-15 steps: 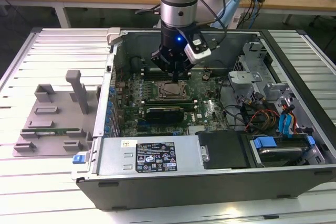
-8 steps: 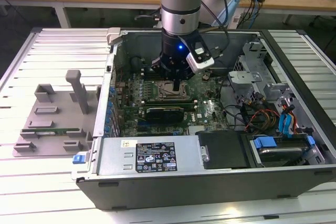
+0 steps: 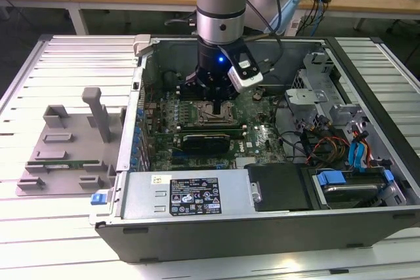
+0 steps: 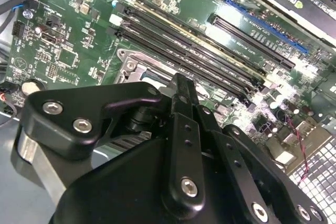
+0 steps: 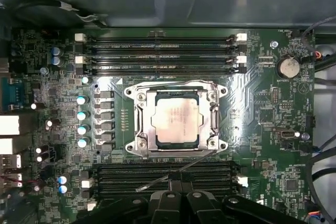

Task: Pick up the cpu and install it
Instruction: 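Install the second cpu locking lever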

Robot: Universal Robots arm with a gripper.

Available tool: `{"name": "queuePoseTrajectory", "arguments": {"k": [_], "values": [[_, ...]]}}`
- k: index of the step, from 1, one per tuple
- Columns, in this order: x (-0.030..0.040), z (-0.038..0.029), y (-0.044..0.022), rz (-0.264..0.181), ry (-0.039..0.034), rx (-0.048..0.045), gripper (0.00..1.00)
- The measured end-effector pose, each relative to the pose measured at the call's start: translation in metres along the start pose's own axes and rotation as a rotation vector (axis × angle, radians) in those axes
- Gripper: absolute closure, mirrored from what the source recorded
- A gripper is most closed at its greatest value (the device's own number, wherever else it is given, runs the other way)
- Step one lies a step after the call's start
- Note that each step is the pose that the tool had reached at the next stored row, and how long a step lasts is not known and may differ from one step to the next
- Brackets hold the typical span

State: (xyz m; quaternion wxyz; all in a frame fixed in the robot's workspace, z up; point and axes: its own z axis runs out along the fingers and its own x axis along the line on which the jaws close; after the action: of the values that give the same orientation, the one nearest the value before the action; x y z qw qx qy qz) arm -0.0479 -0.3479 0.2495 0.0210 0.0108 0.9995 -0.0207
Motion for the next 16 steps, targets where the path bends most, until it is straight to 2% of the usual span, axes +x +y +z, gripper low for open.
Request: {"name": "queuePoseTrajectory", "arguments": {"k": [1,4,9,11,16], "values": [[0.0003,0.0015,-0.0001,0.0,0.0,0.0002,0.89],[0.0081,0.0023,-0.0004,0.0,0.0,0.0,0.89],[0.0103,0.0041,-0.0042,0.0,-0.0001,0.0,0.89],[0.0162,0.0053,-0.0056,0.0,-0.0001,0.0,0.89],[0.0202,0.0148,-0.0078,0.0,0.0,0.0,0.89]]}}
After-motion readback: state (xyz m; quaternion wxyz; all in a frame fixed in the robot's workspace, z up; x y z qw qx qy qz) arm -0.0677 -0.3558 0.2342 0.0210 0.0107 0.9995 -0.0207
